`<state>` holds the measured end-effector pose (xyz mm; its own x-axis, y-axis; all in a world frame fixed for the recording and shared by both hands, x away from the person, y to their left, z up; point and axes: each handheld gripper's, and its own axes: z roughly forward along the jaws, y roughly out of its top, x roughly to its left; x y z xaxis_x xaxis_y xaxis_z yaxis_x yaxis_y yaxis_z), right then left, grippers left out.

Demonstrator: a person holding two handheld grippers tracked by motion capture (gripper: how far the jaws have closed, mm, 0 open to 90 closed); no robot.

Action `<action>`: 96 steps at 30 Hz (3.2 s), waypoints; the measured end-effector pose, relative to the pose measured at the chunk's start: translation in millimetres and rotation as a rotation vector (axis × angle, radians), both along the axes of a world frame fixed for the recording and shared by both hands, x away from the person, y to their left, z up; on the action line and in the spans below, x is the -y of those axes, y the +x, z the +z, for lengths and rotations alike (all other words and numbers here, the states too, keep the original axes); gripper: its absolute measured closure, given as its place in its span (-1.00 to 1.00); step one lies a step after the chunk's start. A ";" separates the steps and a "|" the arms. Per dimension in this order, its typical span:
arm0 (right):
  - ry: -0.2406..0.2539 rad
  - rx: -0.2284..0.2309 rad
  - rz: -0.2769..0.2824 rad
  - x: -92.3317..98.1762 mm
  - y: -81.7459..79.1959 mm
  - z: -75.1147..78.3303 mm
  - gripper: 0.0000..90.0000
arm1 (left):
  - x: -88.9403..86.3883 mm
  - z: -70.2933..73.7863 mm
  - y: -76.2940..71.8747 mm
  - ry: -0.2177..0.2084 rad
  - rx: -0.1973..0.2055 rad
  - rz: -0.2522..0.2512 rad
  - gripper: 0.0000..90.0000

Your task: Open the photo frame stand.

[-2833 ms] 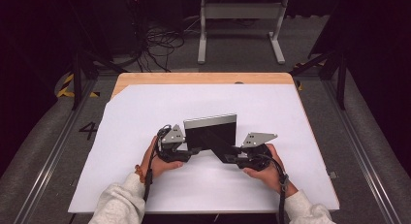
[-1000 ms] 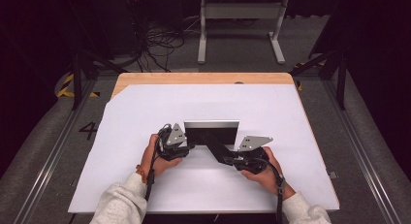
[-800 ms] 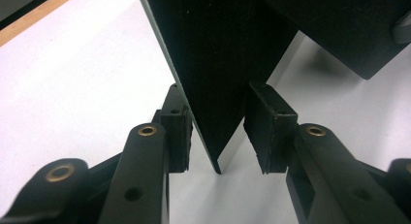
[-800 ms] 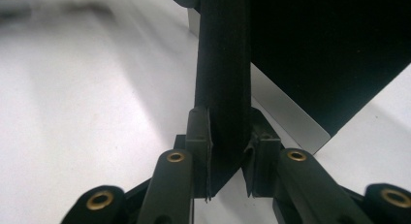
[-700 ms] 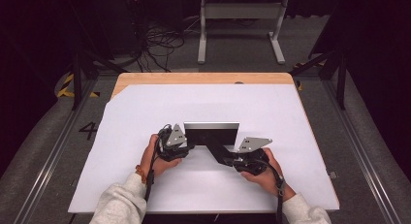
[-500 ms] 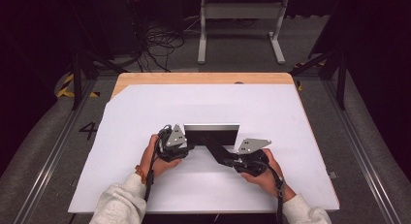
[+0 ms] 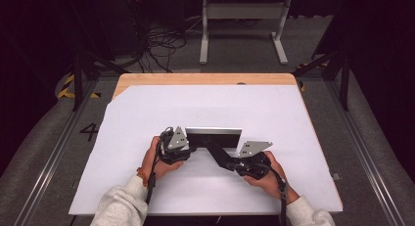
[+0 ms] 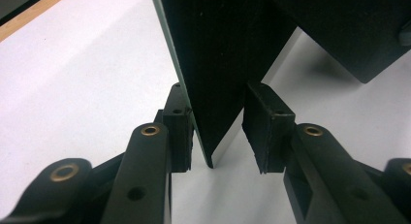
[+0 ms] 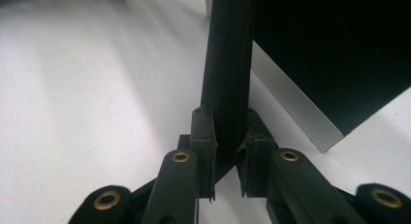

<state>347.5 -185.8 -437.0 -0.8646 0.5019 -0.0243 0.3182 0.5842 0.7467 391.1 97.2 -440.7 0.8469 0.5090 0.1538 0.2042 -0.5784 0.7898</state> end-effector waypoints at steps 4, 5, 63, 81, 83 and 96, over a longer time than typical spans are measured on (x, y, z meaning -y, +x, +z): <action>-0.002 -0.006 0.011 -0.4 -2.4 -0.1 0.78 | 0.3 -0.2 -1.1 0.007 0.003 -0.002 0.44; -0.006 -0.003 0.016 -0.6 -3.2 -0.4 0.78 | 0.3 -0.3 -1.3 0.008 0.002 -0.003 0.45; 0.031 0.090 -0.040 27.1 -12.5 24.9 0.65 | -9.3 1.9 -8.2 0.027 0.000 -0.008 0.62; 0.122 0.206 -0.162 35.2 -6.9 32.9 0.63 | -16.2 19.6 -15.1 -0.064 0.028 -0.031 0.58; 0.122 0.209 -0.162 34.5 -7.1 32.9 0.64 | -16.0 19.5 -15.1 -0.063 0.030 -0.030 0.58; 0.158 0.283 -0.183 30.3 -10.7 38.2 0.79 | -13.7 20.9 -14.3 -0.064 0.042 -0.034 0.58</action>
